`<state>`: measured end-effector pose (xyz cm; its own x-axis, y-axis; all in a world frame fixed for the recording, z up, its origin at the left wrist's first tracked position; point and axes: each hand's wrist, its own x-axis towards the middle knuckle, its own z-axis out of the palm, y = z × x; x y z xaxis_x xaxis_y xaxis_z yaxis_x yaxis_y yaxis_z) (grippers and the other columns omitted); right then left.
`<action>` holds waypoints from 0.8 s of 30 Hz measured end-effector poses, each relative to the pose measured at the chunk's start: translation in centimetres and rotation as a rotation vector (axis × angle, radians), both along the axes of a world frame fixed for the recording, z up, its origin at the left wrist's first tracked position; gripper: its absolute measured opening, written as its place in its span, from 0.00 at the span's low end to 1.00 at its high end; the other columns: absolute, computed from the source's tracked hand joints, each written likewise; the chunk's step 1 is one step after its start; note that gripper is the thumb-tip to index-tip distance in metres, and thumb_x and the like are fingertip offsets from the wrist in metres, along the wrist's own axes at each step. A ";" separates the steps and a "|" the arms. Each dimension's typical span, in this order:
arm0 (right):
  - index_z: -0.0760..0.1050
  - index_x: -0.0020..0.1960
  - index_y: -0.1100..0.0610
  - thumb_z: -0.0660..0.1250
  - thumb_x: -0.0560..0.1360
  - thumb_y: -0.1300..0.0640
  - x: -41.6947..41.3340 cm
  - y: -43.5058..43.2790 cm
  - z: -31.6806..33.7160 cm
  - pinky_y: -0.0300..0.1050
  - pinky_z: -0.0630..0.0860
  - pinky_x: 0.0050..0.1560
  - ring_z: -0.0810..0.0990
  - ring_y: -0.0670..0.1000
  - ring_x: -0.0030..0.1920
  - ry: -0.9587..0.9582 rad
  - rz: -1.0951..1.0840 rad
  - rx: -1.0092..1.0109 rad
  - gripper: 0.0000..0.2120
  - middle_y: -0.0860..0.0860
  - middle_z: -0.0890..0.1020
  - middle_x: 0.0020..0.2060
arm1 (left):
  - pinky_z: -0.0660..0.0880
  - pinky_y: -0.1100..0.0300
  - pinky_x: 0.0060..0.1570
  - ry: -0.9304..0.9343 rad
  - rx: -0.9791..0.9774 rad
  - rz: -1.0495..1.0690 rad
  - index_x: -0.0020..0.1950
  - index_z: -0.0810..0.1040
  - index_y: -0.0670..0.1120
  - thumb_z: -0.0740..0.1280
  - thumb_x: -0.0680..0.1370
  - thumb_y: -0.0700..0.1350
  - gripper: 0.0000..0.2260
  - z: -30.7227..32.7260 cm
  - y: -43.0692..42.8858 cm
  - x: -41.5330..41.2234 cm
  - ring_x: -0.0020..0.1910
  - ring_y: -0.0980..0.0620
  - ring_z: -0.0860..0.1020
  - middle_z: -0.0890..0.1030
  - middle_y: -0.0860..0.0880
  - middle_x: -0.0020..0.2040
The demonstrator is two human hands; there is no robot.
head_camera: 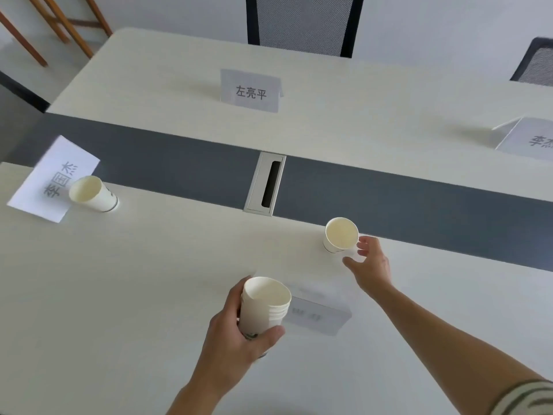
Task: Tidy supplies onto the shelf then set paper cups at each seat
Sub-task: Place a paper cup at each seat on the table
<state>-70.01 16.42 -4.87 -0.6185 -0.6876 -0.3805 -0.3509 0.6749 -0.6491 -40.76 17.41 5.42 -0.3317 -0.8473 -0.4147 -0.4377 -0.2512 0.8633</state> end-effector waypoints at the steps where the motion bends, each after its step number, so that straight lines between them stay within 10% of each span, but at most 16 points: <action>1: 0.69 0.63 0.55 0.72 0.70 0.58 0.0 0.5 0.6 0.48 0.74 0.54 0.78 0.52 0.57 0.010 -0.020 -0.010 0.23 0.51 0.79 0.59 | 0.80 0.63 0.35 0.001 -0.011 -0.024 0.67 0.68 0.60 0.79 0.65 0.46 0.35 0.2 0.1 -0.3 0.42 0.58 0.80 0.81 0.57 0.49; 4: 0.73 0.59 0.55 0.70 0.73 0.58 0.5 2.4 4.1 0.46 0.75 0.51 0.80 0.50 0.53 -0.011 -0.050 -0.122 0.16 0.49 0.81 0.52 | 0.83 0.53 0.40 -0.006 -0.059 -0.096 0.66 0.66 0.65 0.79 0.63 0.51 0.35 0.6 0.8 -1.2 0.45 0.58 0.79 0.79 0.62 0.52; 10: 0.81 0.44 0.52 0.72 0.72 0.57 3.3 10.1 12.3 0.39 0.76 0.39 0.83 0.47 0.40 -0.223 0.096 -0.242 0.02 0.47 0.85 0.36 | 0.75 0.65 0.53 -0.021 -0.217 -0.272 0.63 0.62 0.72 0.77 0.62 0.58 0.36 1.8 4.5 -3.5 0.55 0.61 0.77 0.77 0.66 0.56; 24: 0.82 0.41 0.55 0.74 0.69 0.56 6.8 32.1 16.2 0.36 0.71 0.32 0.75 0.44 0.30 -0.379 -0.156 -0.303 0.03 0.52 0.81 0.31 | 0.74 0.62 0.57 -0.055 -0.418 -0.717 0.69 0.61 0.66 0.76 0.61 0.60 0.40 4.7 19.3 -6.7 0.58 0.61 0.75 0.76 0.65 0.59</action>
